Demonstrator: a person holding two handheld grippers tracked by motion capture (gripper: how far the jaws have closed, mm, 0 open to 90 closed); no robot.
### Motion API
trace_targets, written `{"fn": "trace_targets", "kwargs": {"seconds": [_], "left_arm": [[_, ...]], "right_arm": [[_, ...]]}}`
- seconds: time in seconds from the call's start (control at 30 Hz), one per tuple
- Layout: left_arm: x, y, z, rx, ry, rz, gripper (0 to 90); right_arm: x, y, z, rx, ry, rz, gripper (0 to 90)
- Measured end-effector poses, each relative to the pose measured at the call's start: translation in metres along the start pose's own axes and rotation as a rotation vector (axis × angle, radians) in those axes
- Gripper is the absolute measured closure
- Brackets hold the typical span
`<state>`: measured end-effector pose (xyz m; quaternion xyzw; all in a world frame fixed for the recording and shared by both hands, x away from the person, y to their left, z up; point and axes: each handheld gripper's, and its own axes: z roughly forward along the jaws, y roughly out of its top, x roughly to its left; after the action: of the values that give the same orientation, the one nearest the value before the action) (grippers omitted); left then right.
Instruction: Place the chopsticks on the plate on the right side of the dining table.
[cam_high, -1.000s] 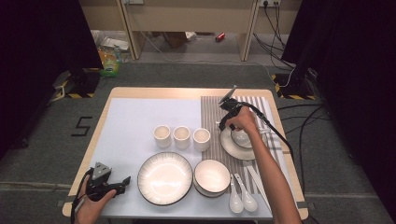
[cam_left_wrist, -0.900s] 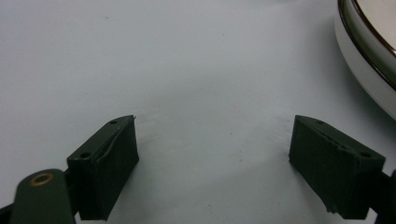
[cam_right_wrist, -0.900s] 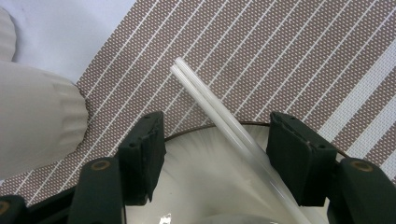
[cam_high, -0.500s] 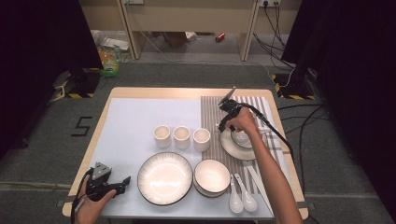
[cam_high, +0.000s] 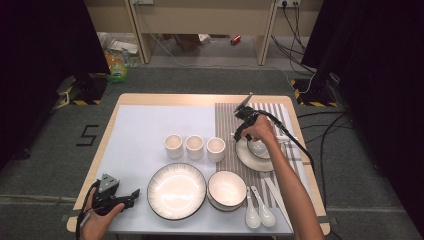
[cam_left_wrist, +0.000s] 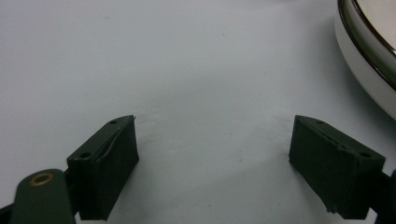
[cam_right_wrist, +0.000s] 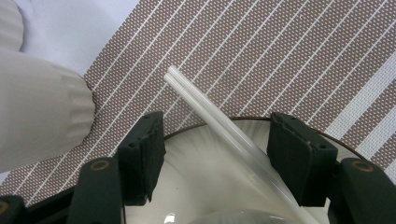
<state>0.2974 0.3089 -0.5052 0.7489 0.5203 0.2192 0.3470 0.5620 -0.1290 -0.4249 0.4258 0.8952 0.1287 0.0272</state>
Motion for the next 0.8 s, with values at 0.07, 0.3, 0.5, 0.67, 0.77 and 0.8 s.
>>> {"fn": "trace_targets", "kwargs": {"seconds": [0.07,0.3,0.5,0.67,0.77,0.8], "left_arm": [[0.000,0.000,0.000,-0.001,0.000,-0.001,14.9],[0.000,0.000,0.000,-0.005,0.001,-0.001,14.8],[0.000,0.000,0.000,-0.002,0.000,-0.001,14.8],[0.000,0.000,0.000,-0.001,0.000,-0.001,14.8],[0.000,0.000,0.000,-0.002,0.000,-0.001,14.8],[0.000,0.000,0.000,-0.005,0.001,-0.002,14.8]], "right_arm": [[0.000,0.000,0.000,-0.003,-0.001,-0.003,37.3],[-0.001,-0.001,-0.002,-0.015,-0.004,-0.010,37.8],[0.002,-0.001,-0.003,-0.012,-0.001,-0.011,37.4],[0.006,0.001,-0.004,-0.019,-0.003,-0.034,37.4],[0.011,0.004,-0.004,-0.010,0.001,-0.048,37.4],[0.012,0.004,-0.004,-0.012,0.005,-0.049,37.4]]}}
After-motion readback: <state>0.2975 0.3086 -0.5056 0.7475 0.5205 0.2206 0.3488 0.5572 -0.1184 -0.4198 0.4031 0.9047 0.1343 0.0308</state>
